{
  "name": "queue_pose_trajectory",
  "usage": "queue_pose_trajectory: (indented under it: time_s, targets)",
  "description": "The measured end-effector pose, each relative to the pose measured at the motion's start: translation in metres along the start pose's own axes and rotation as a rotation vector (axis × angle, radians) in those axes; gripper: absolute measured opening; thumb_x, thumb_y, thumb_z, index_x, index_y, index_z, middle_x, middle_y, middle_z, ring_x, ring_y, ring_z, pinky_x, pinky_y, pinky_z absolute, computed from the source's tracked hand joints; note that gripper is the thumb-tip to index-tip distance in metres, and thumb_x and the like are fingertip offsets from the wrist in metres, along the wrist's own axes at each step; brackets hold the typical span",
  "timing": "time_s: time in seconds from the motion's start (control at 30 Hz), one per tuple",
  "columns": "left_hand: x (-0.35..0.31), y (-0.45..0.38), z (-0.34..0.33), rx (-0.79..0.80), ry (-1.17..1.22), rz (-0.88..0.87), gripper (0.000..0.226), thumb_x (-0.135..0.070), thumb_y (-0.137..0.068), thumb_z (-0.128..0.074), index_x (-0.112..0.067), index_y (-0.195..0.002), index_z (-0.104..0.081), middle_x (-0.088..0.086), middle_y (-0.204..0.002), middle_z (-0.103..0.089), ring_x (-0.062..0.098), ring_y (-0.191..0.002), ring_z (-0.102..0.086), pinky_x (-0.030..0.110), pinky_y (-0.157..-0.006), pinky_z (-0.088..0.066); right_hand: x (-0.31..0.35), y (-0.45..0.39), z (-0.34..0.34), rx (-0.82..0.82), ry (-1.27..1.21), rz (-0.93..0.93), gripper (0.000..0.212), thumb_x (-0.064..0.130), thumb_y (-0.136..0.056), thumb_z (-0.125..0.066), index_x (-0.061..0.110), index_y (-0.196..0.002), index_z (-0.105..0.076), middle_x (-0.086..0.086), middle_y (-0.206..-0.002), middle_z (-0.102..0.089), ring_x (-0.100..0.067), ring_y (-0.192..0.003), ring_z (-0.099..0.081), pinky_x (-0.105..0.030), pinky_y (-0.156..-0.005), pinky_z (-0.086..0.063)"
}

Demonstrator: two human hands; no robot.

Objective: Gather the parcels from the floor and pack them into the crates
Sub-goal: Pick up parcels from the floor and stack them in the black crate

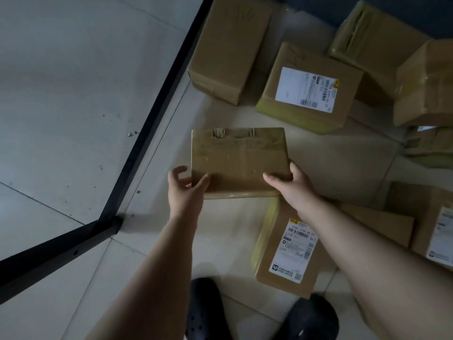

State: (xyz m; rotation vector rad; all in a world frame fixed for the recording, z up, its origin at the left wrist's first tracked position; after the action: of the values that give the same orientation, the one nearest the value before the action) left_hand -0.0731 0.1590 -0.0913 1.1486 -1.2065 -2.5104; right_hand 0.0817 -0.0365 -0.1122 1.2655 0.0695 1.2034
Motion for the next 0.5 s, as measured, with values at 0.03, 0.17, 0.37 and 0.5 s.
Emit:
queue_pose_trajectory:
  time_s: [0.03,0.17,0.37,0.5]
  targets:
    - [0.001,-0.001,-0.001,0.052,0.024,0.007,0.06,-0.011,-0.076,-0.072,-0.027,-0.125,-0.041,-0.007,-0.09,-0.059,0.004,-0.077,-0.057,0.021,-0.063,-0.046,-0.001,0.0,0.003,0.027,-0.017,0.019,0.058,0.019,-0.074,-0.075,0.02,-0.126,-0.05,0.012,-0.095,-0.059,-0.006,-0.084,-0.057,-0.022,-0.076,-0.041]
    - [-0.015,0.003,-0.004,0.121,-0.147,-0.123,0.083,0.013,-0.067,-0.061,-0.046,-0.124,-0.044,-0.013,-0.078,-0.06,0.005,-0.075,-0.059,0.015,-0.048,-0.046,0.003,-0.006,0.021,0.065,-0.335,-0.061,0.02,0.002,-0.078,-0.06,0.02,-0.084,-0.055,0.009,-0.077,-0.062,-0.007,-0.073,-0.056,-0.022,-0.063,-0.045]
    - [-0.025,0.014,-0.006,0.159,0.219,0.086,0.025,-0.012,-0.089,-0.043,-0.015,-0.1,-0.065,0.006,-0.112,-0.066,0.019,-0.111,-0.057,0.043,-0.099,-0.04,0.017,-0.012,0.036,0.193,-0.655,-0.265,0.061,0.075,-0.07,-0.05,0.028,-0.109,-0.053,-0.003,-0.107,-0.064,-0.019,-0.101,-0.057,-0.041,-0.08,-0.047]
    - [-0.035,0.02,-0.015,0.116,0.113,0.11,0.043,-0.052,-0.093,-0.039,-0.015,-0.087,-0.06,0.009,-0.1,-0.066,0.024,-0.102,-0.059,0.044,-0.096,-0.041,0.011,-0.012,0.051,0.017,-0.3,-0.209,0.046,0.055,-0.073,-0.059,0.018,-0.1,-0.055,-0.009,-0.106,-0.062,-0.026,-0.099,-0.058,-0.044,-0.091,-0.048]
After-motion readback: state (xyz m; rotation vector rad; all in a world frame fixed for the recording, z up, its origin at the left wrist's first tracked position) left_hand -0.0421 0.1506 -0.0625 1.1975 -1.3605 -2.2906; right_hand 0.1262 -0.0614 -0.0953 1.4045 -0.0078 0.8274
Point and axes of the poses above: each hand's wrist, its own y-axis away from the middle knuckle, its own z-axis out of the back of the hand, x = y × z, the point moved 7 cm from there along -y, towards the middle knuckle
